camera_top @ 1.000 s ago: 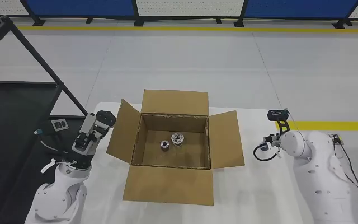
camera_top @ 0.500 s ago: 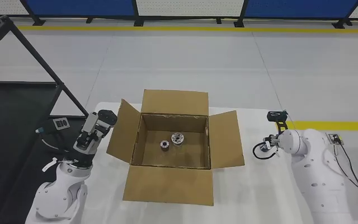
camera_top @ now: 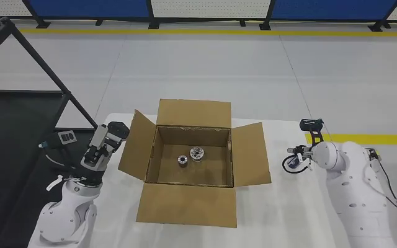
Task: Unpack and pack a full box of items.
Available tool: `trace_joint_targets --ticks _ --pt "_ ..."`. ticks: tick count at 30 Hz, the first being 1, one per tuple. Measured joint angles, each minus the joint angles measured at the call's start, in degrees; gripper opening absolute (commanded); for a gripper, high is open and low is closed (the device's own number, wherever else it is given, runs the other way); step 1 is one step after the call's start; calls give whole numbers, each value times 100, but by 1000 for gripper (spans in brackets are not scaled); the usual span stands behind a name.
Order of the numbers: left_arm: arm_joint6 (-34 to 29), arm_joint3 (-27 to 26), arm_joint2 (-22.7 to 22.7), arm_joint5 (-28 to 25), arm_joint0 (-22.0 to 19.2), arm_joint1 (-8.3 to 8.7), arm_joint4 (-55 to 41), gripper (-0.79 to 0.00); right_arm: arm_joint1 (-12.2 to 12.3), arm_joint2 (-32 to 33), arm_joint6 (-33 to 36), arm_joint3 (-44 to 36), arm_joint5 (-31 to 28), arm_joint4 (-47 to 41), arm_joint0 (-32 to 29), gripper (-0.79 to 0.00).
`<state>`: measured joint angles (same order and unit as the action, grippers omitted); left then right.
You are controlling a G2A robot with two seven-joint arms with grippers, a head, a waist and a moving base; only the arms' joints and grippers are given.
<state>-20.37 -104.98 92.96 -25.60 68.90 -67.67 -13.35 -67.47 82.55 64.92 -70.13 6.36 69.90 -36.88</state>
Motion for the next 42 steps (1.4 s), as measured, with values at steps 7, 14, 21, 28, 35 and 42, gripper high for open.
trace_joint_targets --ticks 7,14,21,28,35,42 --pt "132 -14 124 -71 40 3 -19 0 5 350 -1025 -2399 491 -382 -901 0" --pt "364 -37 403 -221 208 7 -127 0 -15 -155 -1433 -4654 -434 -927 -1668 0" --pt "518 -104 773 -382 534 13 -287 0 -148 -1463 -1060 -4138 -1236 -1385 -786 0" --pt "588 -197 1049 -523 826 12 -439 0 -487 -2866 -812 -2449 -1359 -1953 562 0" --pt "504 -256 1116 -538 935 12 -540 0 -982 -4095 -1041 -658 -1123 -2289 1535 0" --pt "380 -285 1025 -522 901 9 -544 0 -1588 -5035 -1339 885 -855 -2463 2154 0"
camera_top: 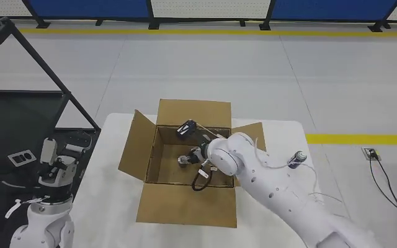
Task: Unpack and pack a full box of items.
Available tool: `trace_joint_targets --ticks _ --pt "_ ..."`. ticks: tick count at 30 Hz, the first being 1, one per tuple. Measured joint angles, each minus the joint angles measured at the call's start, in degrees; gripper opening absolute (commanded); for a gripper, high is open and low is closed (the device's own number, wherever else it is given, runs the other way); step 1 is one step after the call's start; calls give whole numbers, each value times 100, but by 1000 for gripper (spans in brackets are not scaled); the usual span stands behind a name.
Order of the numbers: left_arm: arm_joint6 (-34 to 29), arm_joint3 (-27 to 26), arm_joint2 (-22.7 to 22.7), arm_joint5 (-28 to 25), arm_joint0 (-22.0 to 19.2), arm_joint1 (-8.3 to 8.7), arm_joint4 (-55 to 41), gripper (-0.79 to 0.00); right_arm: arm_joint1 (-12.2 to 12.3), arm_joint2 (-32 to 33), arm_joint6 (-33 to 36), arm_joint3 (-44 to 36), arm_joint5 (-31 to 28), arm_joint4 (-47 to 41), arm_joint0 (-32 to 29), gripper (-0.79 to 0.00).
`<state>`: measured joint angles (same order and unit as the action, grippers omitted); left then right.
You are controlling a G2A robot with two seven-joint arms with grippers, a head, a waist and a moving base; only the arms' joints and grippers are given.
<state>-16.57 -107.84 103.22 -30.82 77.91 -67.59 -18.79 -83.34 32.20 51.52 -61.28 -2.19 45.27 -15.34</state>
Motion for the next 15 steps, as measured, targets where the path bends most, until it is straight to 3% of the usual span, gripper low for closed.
trace_joint_targets --ticks 5,15 --pt "-52 28 17 -3 4 0 -51 0 -341 -330 -242 856 108 -20 208 0" --pt "-147 66 81 -2 14 6 -140 0 -844 -614 -636 2216 -246 46 474 0"
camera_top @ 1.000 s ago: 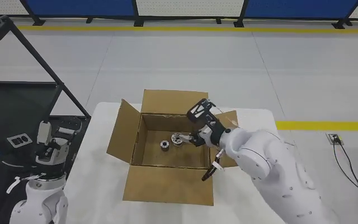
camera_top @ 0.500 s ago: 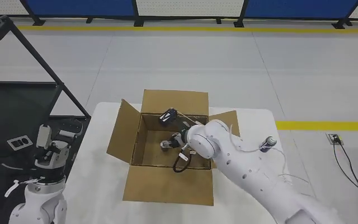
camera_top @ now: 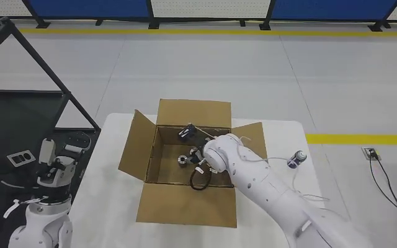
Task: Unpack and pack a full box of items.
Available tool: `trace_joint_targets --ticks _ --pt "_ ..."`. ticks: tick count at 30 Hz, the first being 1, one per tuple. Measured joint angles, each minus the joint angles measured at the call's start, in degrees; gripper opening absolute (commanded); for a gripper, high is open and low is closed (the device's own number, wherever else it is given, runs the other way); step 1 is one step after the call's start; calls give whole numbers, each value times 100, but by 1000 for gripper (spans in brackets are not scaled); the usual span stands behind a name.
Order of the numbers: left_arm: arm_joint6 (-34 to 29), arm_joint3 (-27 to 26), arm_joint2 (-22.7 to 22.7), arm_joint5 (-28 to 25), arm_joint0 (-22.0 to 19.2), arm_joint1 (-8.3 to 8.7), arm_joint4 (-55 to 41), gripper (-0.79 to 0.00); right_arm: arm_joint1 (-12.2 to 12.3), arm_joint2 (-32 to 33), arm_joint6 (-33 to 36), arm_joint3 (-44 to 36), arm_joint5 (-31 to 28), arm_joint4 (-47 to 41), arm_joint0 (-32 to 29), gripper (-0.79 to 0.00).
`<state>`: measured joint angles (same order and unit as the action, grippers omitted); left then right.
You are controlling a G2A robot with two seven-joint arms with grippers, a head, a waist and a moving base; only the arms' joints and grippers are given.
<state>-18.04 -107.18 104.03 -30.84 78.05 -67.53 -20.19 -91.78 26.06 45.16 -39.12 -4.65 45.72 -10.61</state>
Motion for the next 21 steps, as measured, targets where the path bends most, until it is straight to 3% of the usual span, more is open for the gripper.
trace_joint_targets --ticks 6,7,8,9,16,20,21 --pt "-18 17 35 2 18 1 -29 0 -235 -92 -119 533 -184 71 76 -3" --pt "-22 19 38 0 20 1 -32 0 -269 -102 -141 599 -185 87 86 -203" --pt "-25 21 40 -3 22 0 -34 0 -302 -110 -163 664 -184 103 96 -296" --pt "-29 23 41 -7 24 0 -37 0 -345 -119 -198 747 -175 125 111 -283" --pt "-10 24 62 -20 34 -3 -28 0 -560 -120 -344 1176 -261 160 185 -508" --pt "-3 28 68 -26 38 -5 -34 0 -659 -108 -379 1380 -337 179 232 -671" --pt "1 29 68 -27 37 -6 -34 0 -684 -99 -389 1443 -362 184 250 -757"
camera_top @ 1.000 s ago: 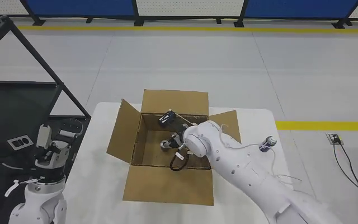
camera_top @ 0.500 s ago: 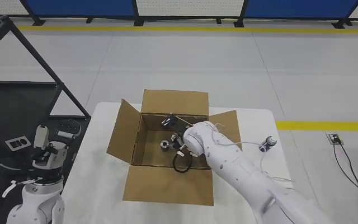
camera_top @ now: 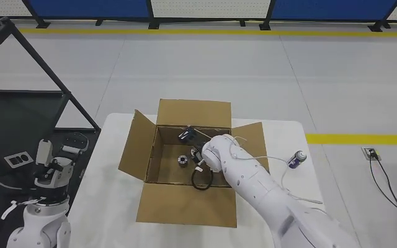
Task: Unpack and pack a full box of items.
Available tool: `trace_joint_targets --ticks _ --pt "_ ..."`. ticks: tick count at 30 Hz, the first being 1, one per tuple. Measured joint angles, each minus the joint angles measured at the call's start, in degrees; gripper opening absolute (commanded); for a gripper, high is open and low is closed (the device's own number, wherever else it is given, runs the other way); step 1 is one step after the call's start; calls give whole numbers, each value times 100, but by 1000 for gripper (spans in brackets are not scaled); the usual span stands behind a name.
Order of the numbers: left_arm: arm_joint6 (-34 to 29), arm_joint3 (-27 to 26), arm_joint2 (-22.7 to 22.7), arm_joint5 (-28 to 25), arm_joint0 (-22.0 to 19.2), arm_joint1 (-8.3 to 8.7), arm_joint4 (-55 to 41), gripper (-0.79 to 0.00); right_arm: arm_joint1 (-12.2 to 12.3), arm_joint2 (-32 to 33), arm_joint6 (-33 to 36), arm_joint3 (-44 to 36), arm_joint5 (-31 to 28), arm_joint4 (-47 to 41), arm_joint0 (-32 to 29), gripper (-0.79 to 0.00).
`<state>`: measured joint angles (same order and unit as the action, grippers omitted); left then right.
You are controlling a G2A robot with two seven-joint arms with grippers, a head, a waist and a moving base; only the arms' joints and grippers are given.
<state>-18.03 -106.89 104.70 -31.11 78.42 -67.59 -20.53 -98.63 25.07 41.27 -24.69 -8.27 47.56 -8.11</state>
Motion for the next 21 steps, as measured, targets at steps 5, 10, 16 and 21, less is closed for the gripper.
trace_joint_targets --ticks 5,10,16,21 --pt "-18 38 -25 20 -30 -1 8 0 -66 64 -43 217 -144 -12 70 -785" --pt "-51 124 -112 77 -124 -2 51 0 -40 233 -121 353 -579 -177 131 -785" --pt "-89 173 -228 138 -249 -4 105 0 116 423 -201 163 -944 -184 117 -785" --pt "-130 204 -358 204 -374 -6 179 0 364 646 -111 -444 -971 -83 -37 -785"
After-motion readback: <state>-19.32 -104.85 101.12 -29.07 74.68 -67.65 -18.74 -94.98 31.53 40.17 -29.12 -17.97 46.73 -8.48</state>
